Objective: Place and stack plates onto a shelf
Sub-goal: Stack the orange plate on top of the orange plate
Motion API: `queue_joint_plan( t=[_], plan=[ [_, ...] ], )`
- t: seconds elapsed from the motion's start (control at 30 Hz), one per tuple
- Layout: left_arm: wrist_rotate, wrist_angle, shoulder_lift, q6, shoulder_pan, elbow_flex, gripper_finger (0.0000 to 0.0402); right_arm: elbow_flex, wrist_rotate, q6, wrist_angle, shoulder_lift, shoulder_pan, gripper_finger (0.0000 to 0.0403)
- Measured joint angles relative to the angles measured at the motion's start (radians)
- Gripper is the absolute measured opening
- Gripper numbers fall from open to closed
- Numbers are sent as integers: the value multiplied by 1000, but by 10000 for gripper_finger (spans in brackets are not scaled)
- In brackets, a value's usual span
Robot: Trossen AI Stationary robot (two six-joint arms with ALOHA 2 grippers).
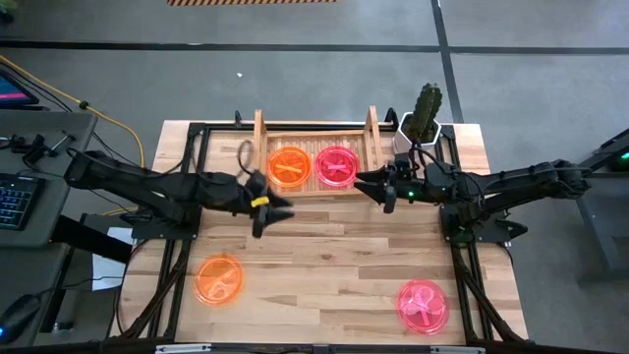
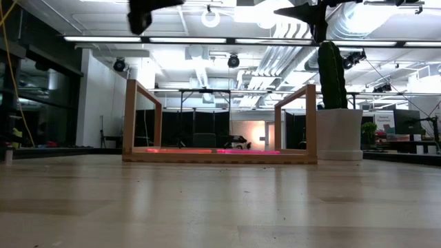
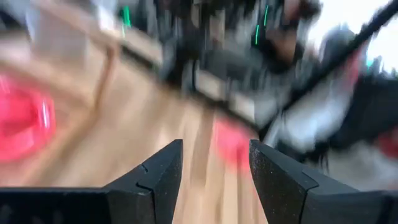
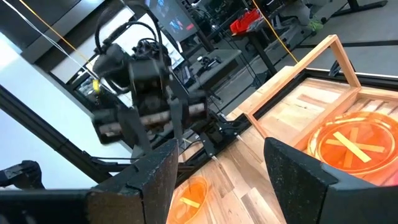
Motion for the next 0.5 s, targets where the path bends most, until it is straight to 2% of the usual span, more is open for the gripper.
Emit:
queue_joint_plan(
  t=[0.1, 0.23, 0.4, 0.5],
  plan=[
    [127, -296, 10, -15, -23, 55, 172, 0, 0, 0, 1, 5, 0, 222],
    [286, -561, 61, -8, -91, 94, 172, 0, 0, 0, 4, 12, 0, 222],
    [465, -748, 181, 59, -173, 99, 172, 0, 0, 0, 0, 22, -2, 222],
    [507, -802, 264, 162, -209, 100, 172, 0, 1, 0, 4, 31, -2, 222]
  ],
)
